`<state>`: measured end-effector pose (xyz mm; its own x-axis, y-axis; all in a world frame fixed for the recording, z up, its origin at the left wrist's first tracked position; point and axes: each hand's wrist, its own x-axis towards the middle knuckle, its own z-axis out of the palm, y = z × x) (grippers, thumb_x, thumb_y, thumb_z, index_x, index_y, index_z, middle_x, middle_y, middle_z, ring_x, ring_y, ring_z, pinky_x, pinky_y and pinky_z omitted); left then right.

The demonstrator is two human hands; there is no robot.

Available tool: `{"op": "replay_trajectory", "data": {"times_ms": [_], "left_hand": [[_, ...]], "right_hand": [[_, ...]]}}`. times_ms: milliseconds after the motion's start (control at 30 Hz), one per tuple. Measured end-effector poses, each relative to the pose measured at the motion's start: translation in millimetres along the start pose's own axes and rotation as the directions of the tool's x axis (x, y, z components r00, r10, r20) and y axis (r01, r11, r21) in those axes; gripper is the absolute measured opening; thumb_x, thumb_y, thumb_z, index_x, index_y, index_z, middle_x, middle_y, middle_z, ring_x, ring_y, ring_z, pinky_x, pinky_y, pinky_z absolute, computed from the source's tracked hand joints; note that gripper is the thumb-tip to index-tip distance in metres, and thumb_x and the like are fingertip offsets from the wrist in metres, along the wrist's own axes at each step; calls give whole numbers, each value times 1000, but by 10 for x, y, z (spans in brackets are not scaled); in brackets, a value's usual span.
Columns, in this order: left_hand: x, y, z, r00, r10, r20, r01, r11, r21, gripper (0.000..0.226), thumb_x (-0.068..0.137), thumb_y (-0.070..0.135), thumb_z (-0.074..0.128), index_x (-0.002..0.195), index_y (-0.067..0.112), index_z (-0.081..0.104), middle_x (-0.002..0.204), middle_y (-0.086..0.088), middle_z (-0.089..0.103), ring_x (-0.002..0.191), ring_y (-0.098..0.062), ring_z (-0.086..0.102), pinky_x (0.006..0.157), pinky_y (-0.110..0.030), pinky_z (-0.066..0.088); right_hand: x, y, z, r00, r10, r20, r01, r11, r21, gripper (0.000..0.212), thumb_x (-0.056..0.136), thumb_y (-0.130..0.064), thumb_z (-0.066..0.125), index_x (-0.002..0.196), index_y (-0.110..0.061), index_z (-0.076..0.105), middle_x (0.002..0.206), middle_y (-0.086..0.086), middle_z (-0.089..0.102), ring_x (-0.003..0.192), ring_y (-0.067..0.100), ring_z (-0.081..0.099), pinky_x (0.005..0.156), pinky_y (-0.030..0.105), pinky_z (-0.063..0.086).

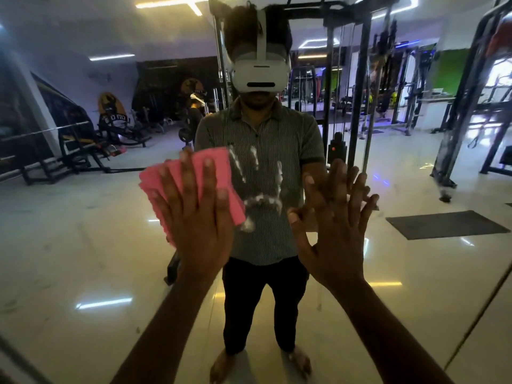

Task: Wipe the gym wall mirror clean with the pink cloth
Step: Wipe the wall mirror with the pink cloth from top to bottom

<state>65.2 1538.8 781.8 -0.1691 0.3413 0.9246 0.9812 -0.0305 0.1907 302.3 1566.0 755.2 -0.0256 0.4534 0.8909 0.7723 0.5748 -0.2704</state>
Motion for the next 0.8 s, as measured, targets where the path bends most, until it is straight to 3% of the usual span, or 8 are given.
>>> {"op": "replay_trajectory", "data": {"times_ms": [100, 167, 233, 367, 533, 600, 700, 800], "left_hand": [[-282, 258, 172, 962, 254, 98, -254, 967, -20, 65, 116, 43, 33, 173, 30, 6, 181, -9, 3, 166, -46, 7, 130, -72, 4], [-671, 109, 158, 909, 359, 210, -367, 930, -4, 73, 112, 39, 46, 174, 31, 7, 182, -11, 6, 166, -45, 8, 127, -77, 12], [-648, -69, 59, 925, 315, 214, -334, 940, 63, 80, 108, 34, 58, 174, 27, 13, 182, -15, 7, 166, -46, 8, 125, -79, 13], [132, 259, 35, 1000, -15, 4, 15, 998, 56, 69, 113, 37, 46, 172, 16, 18, 180, -21, 9, 165, -50, 7, 130, -73, 3], [-528, 302, 46, 883, 387, 265, -404, 915, 10, 79, 110, 37, 53, 174, 31, 7, 182, -9, 2, 167, -41, 0, 128, -76, 7], [-385, 115, -22, 924, 311, 222, -333, 941, 66, 78, 108, 32, 56, 174, 28, 14, 182, -12, 6, 167, -42, 3, 129, -75, 5], [218, 293, 2, 999, 33, 21, -34, 998, 45, 68, 112, 33, 50, 172, 18, 21, 180, -18, 9, 165, -49, 7, 131, -72, 1], [-60, 467, 115, 951, 275, 142, -279, 960, 12, 66, 114, 39, 43, 172, 24, 15, 181, -9, 2, 166, -46, 3, 130, -71, -4]], "right_hand": [[2, 54, -12, 1000, -16, 24, 17, 1000, -10, 76, 106, -45, 66, 171, -20, 35, 183, 18, -2, 168, 46, -7, 133, 70, -4], [-3, 133, -36, 999, -17, 47, 17, 1000, -10, 76, 107, -47, 64, 172, -22, 33, 183, 18, -2, 168, 48, -7, 132, 72, -1], [2, 234, -47, 998, -31, 63, 31, 1000, -4, 77, 107, -48, 65, 172, -23, 32, 183, 19, 0, 168, 49, -6, 131, 74, 1], [4, 287, -33, 996, -34, 79, 32, 999, 15, 79, 107, -48, 65, 173, -24, 30, 183, 19, 1, 168, 48, -7, 133, 70, -5], [-2, 334, -28, 996, -54, 74, 52, 998, 24, 79, 106, -50, 66, 172, -22, 32, 183, 17, 2, 168, 47, -5, 134, 64, -7], [-9, 352, -28, 996, -46, 79, 44, 998, 35, 79, 106, -50, 67, 172, -22, 34, 183, 16, 4, 169, 46, -5, 134, 65, -6], [-13, 318, -16, 996, -28, 79, 25, 999, 36, 78, 107, -50, 66, 172, -23, 34, 183, 17, 4, 168, 46, -5, 134, 69, -2], [-13, 326, -7, 996, -28, 88, 26, 999, 18, 78, 107, -51, 65, 172, -24, 32, 183, 17, 3, 168, 46, -5, 133, 71, 0]]}}
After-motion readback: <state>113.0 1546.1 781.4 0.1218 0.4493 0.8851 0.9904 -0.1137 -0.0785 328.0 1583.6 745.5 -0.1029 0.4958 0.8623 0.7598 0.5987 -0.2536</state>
